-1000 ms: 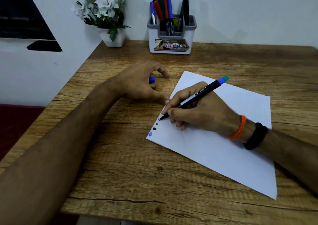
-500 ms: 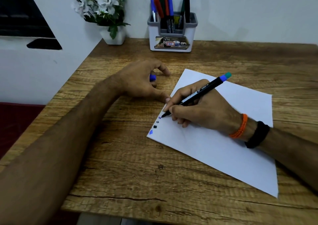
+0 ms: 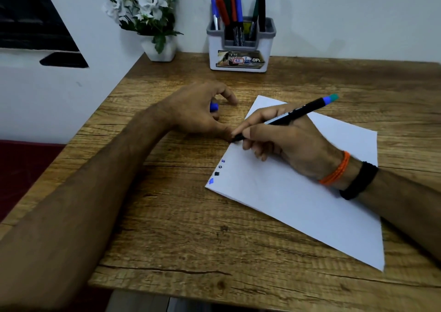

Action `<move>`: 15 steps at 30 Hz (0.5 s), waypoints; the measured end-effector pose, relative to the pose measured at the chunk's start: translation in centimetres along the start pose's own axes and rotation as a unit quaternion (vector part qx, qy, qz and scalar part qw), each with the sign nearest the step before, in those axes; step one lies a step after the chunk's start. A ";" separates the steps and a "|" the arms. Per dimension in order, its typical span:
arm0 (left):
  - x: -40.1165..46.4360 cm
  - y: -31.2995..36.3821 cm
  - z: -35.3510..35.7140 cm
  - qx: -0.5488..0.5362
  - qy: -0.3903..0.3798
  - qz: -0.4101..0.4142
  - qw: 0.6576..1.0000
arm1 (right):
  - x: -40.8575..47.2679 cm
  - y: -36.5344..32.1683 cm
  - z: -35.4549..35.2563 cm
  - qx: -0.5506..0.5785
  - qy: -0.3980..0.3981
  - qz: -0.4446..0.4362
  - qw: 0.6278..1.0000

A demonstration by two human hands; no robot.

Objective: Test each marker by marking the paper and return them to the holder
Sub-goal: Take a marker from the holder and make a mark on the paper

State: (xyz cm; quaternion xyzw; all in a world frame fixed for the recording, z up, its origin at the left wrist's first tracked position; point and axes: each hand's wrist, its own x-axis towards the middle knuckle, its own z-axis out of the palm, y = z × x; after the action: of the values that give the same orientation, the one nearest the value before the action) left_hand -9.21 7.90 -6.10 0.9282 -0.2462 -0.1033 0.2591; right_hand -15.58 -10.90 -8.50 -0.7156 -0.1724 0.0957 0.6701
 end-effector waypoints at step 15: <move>0.0 0.8 -0.3 -0.129 0.089 0.083 0.984 | 0.2 -2.5 -3.7 0.020 0.117 -0.056 0.991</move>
State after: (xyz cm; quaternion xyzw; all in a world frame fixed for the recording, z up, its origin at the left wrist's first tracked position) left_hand -9.40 7.39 -5.41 0.8689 -0.2830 -0.0290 0.4051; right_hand -14.29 -14.14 -5.69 -0.6977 -0.1306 -0.0236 0.7040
